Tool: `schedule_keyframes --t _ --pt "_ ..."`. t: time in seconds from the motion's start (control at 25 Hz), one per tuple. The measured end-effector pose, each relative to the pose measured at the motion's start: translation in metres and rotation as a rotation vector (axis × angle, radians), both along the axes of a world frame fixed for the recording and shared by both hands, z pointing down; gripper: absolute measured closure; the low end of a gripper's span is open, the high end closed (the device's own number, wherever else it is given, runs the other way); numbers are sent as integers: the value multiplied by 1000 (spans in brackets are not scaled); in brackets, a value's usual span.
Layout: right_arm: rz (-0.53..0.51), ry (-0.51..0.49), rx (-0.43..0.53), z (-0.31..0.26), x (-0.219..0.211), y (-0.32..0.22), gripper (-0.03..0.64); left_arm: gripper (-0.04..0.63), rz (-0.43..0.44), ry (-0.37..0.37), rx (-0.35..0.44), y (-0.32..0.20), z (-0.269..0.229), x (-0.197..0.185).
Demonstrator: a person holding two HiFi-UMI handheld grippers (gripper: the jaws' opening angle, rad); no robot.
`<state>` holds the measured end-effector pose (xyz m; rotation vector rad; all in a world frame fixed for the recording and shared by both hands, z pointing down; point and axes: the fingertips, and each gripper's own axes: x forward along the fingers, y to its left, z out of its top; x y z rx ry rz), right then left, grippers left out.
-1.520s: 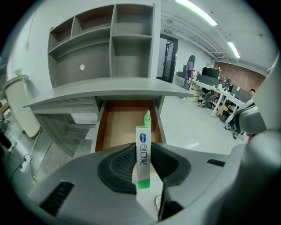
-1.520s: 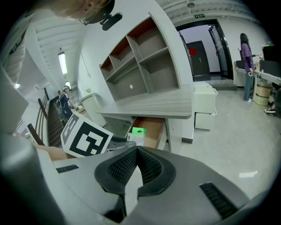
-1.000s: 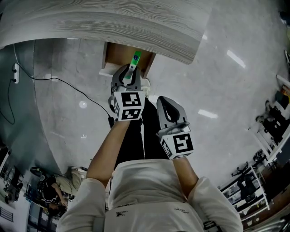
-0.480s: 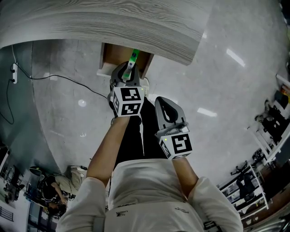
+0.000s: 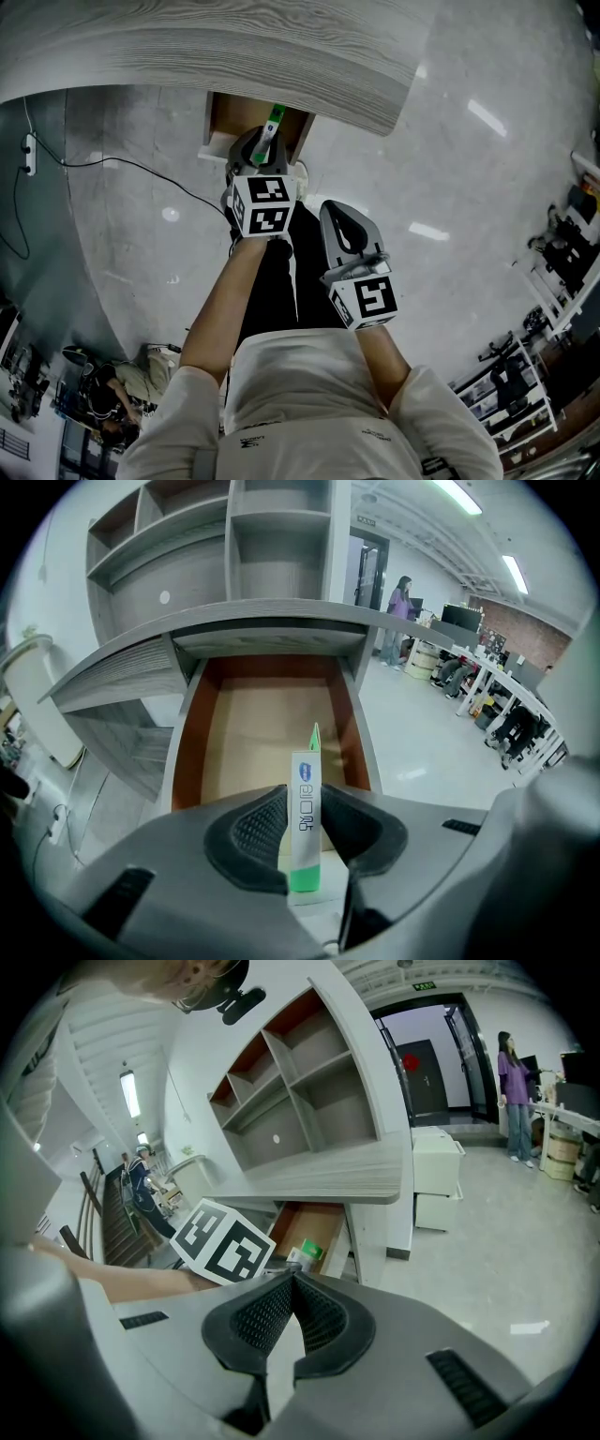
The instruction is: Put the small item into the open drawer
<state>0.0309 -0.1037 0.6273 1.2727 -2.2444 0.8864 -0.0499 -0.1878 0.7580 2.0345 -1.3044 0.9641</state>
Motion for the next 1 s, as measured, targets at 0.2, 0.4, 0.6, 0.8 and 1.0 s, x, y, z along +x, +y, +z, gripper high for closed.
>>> schedule_keyframes --t 0.2,0.4,0.6,0.8,1.0 --pt "9 4 12 -11 -2 -2 588 468 0 3 4 -2 -10 -4" --pt "13 8 23 -7 9 -6 588 463 7 19 6 -7 -9 10" --pt "25 3 43 -17 8 -9 588 463 15 16 26 -14 -23 8" --pt "11 4 60 -18 3 -1 588 463 9 16 39 -9 -29 7" --pt "28 10 87 -28 16 5 588 465 4 28 67 -1 -46 17"
